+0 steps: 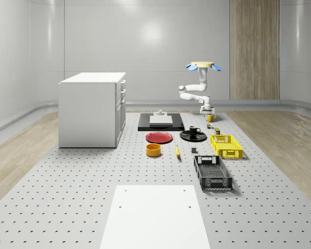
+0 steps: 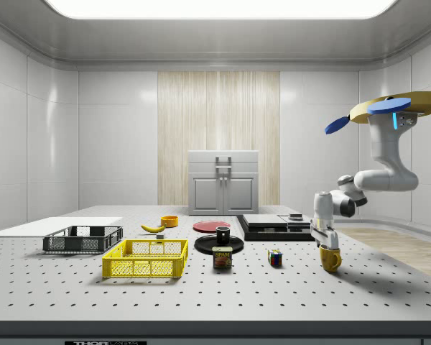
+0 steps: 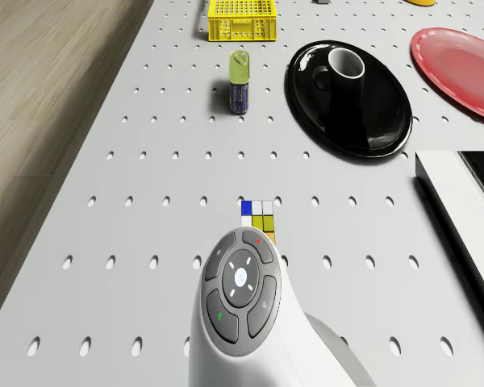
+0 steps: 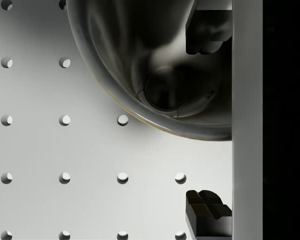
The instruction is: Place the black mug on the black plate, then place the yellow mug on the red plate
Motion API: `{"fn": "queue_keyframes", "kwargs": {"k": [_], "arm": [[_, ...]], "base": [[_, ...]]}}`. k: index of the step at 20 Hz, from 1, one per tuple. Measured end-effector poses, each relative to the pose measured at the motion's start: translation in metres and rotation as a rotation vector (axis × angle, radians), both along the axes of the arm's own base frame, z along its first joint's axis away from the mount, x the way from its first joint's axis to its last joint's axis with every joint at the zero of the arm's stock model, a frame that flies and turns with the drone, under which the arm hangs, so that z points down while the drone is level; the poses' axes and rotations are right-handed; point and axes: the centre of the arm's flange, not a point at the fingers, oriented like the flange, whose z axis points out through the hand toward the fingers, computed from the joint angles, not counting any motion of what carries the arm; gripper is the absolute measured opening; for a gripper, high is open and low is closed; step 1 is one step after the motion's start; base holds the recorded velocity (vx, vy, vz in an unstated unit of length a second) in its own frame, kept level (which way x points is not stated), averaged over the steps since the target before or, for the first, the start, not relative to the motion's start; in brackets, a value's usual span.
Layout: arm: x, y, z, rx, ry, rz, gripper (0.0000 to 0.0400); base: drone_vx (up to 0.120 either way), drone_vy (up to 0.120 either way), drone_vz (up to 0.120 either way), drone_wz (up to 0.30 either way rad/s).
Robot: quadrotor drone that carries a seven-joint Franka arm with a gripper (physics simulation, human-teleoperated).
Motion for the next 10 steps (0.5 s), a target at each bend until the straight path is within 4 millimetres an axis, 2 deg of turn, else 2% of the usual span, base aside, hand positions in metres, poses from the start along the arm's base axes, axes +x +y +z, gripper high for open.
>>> {"fn": "queue_keyframes", "kwargs": {"k": [10], "arm": [[0.0, 0.0, 0.0003, 0.0, 0.0, 0.0, 0.04]], "base": [[0.0, 0.0, 0.0, 0.0]]}}
